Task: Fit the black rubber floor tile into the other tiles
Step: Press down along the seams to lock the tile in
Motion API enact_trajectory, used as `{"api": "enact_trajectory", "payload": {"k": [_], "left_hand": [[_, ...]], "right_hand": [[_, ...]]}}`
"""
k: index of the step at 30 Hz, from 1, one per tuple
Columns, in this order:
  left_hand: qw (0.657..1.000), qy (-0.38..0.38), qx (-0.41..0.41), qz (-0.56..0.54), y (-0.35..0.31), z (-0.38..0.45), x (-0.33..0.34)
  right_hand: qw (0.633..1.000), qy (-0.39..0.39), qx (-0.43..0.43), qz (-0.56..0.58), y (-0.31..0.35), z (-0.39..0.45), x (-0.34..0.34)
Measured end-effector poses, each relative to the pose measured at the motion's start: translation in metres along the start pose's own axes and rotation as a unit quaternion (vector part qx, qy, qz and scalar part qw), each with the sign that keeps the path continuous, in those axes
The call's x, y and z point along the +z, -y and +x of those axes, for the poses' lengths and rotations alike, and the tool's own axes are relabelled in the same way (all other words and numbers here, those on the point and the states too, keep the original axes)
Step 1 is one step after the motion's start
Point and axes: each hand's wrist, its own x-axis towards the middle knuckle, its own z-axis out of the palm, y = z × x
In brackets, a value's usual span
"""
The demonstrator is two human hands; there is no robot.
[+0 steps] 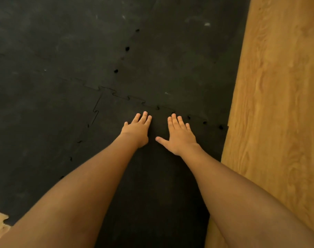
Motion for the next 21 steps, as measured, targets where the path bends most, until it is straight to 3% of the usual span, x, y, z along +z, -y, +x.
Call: {"api": "enact_trajectory", "payload": {"k": [4, 8, 10, 21], "left_hand": [[0.998, 0.038, -0.035, 0.044, -0.018, -0.005, -0.029], [0.997, -0.021, -0.001, 0.072, -0.036, -0.004, -0.023], [0.998, -0.029, 0.048, 0.042, -0.051, -0.003, -0.011], [0.997, 0.012, 0.059, 0.048, -0.064, 0.013, 0.001]], "right_hand": [[0.991, 0.107, 0.016, 0.080, -0.005, 0.005, -0.045], [0.991, 0.005, 0.095, 0.094, -0.038, -0.005, -0.046], [0.987, 0.006, 0.141, 0.074, -0.062, -0.018, -0.026], [0.994, -0.048, 0.097, 0.028, -0.084, -0.023, 0.017]]}}
